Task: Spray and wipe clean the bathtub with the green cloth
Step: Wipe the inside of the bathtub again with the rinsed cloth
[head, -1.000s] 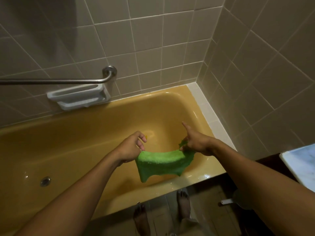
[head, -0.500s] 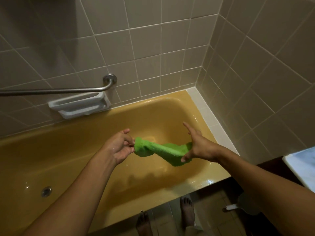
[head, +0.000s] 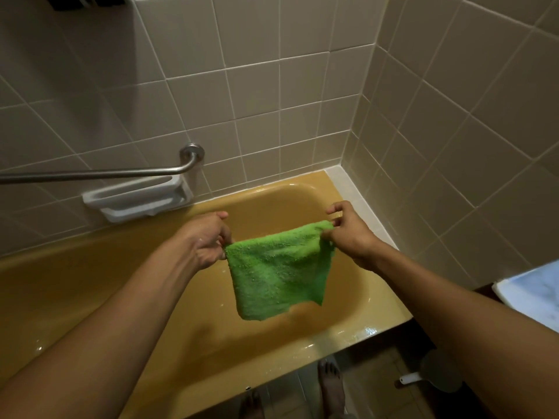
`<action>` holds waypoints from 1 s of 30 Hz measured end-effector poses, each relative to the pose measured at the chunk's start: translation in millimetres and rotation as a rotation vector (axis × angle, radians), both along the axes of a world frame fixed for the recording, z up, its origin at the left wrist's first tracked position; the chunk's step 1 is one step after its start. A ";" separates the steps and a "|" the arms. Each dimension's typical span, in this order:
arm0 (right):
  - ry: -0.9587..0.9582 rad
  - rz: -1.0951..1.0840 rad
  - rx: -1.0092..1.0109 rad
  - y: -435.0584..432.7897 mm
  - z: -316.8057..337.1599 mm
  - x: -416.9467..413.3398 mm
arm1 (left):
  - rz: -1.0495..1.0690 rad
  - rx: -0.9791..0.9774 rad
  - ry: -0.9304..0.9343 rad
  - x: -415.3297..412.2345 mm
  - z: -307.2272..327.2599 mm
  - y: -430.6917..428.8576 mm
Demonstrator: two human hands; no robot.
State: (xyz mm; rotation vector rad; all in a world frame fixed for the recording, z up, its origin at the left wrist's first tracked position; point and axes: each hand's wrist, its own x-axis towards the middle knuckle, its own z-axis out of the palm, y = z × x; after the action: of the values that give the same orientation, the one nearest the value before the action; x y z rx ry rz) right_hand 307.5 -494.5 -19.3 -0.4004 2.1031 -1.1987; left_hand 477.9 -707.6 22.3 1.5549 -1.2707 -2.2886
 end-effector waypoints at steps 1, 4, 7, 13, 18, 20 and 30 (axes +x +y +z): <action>-0.009 -0.065 -0.023 0.6 -3.4 -0.8 | 0.015 -0.016 0.013 -1.5 2.2 -0.9; -0.079 -0.201 -0.035 0.6 -9.2 -2.8 | 0.023 -0.118 0.071 -2.1 4.5 -0.9; -0.237 -0.129 0.002 -1.1 3.4 -5.9 | -0.049 -0.229 0.139 0.9 7.3 3.4; 0.467 0.223 0.420 -11.0 37.5 9.1 | -0.332 -0.504 0.121 -6.6 18.5 9.2; 0.016 0.024 0.238 -14.7 67.6 -2.5 | -0.481 -0.783 0.056 -15.8 30.5 11.9; 0.128 0.209 0.298 -10.6 79.2 -5.3 | -0.673 -0.931 0.014 -13.6 34.0 10.3; 0.663 0.654 0.591 -11.5 110.7 9.6 | -1.081 -1.639 -0.222 1.1 44.2 29.6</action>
State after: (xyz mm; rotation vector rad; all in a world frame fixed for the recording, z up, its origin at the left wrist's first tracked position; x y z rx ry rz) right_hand 317.1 -506.0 91.4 -1.1938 2.4209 -0.0331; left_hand 479.0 -678.0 66.6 0.4009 -3.1048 -0.3113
